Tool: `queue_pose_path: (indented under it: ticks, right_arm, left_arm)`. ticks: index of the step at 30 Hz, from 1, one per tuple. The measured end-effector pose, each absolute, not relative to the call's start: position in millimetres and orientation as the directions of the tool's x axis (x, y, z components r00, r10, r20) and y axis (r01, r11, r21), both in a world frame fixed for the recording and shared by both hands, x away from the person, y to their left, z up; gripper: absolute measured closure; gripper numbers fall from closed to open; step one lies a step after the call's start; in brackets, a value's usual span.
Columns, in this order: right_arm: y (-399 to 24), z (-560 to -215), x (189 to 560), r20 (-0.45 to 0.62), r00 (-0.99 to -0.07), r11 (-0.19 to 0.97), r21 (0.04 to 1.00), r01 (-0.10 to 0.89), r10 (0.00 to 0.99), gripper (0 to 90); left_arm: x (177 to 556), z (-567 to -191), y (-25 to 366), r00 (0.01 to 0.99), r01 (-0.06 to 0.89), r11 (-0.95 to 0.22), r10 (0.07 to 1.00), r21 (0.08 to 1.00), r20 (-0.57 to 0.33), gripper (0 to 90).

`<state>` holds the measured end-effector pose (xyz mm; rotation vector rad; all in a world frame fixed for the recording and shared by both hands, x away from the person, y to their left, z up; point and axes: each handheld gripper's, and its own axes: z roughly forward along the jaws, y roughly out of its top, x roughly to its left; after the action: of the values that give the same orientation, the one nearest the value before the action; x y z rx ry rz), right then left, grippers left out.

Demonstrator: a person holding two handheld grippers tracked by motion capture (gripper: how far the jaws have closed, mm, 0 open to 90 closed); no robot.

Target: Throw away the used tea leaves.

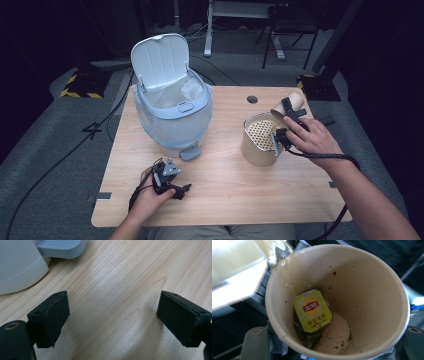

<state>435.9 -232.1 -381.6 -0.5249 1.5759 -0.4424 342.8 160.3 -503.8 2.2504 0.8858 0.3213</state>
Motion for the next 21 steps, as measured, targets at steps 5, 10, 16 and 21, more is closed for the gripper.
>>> queue_pose_path:
  ticks: [5, 10, 16, 21]
  right_arm:
    - [-229, -389, 432, -0.713, 0.072, 0.715, -0.699, -0.003, -0.698, 30.8]
    - [-226, -393, 430, -0.586, 0.150, 0.598, -0.800, 0.053, -0.796, 30.9]
    - [-224, -392, 428, -0.533, 0.184, 0.554, -0.827, 0.091, -0.826, 30.9]
    - [-223, -390, 428, -0.543, 0.188, 0.564, -0.821, 0.086, -0.819, 30.9]
  left_arm:
    - [343, -504, 160, 0.737, 0.506, -0.531, 0.676, 0.680, -0.020, 11.8]
    - [343, -504, 160, 0.737, 0.506, -0.531, 0.676, 0.680, -0.021, 11.8]
    - [343, -504, 160, 0.737, 0.506, -0.531, 0.676, 0.680, -0.020, 11.8]
    - [343, -504, 160, 0.737, 0.506, -0.531, 0.676, 0.680, -0.020, 11.8]
